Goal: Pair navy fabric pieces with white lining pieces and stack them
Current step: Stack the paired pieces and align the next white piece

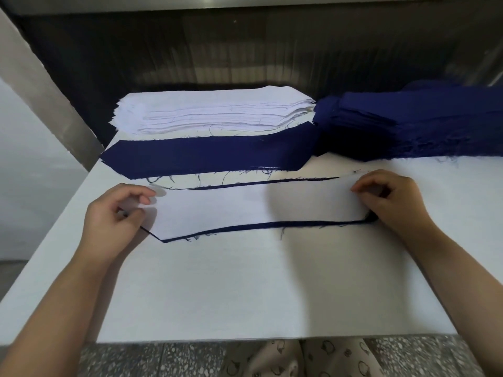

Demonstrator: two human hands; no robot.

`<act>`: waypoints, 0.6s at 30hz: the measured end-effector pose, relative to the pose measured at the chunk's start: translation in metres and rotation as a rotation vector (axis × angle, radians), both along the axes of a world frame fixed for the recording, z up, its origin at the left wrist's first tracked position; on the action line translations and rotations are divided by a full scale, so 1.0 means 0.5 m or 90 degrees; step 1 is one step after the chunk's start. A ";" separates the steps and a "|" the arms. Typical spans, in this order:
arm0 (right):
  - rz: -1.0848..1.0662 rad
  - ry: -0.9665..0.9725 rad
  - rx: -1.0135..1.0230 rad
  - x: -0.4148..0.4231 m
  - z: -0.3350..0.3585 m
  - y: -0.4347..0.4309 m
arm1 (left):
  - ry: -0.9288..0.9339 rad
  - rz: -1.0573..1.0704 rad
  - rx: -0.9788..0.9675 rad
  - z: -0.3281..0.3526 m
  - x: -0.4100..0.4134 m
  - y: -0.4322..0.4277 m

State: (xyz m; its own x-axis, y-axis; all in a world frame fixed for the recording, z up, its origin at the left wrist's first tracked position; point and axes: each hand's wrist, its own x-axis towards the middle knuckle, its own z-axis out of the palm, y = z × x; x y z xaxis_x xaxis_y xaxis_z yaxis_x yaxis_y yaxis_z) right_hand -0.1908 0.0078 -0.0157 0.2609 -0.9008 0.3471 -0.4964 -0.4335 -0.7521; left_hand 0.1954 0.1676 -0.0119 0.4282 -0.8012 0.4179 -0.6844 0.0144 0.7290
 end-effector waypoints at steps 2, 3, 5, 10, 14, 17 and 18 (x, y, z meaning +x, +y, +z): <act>0.002 0.022 -0.013 0.000 -0.001 -0.001 | -0.005 0.005 0.018 -0.005 0.004 -0.002; 0.006 0.034 -0.021 0.000 -0.001 0.000 | -0.004 0.007 0.027 -0.007 0.006 -0.003; 0.007 0.046 -0.032 0.001 -0.001 0.000 | 0.001 0.008 0.038 -0.007 0.006 -0.005; -0.009 0.048 -0.040 0.000 -0.002 -0.001 | -0.004 -0.002 0.052 -0.005 0.005 -0.005; -0.008 0.058 -0.047 0.002 -0.001 0.000 | -0.004 -0.006 0.054 -0.008 0.007 -0.007; -0.012 0.055 -0.048 0.001 0.001 0.001 | -0.012 -0.005 0.060 -0.011 0.011 -0.008; -0.014 0.053 -0.045 0.001 0.001 0.002 | -0.014 -0.006 0.061 -0.012 0.011 -0.008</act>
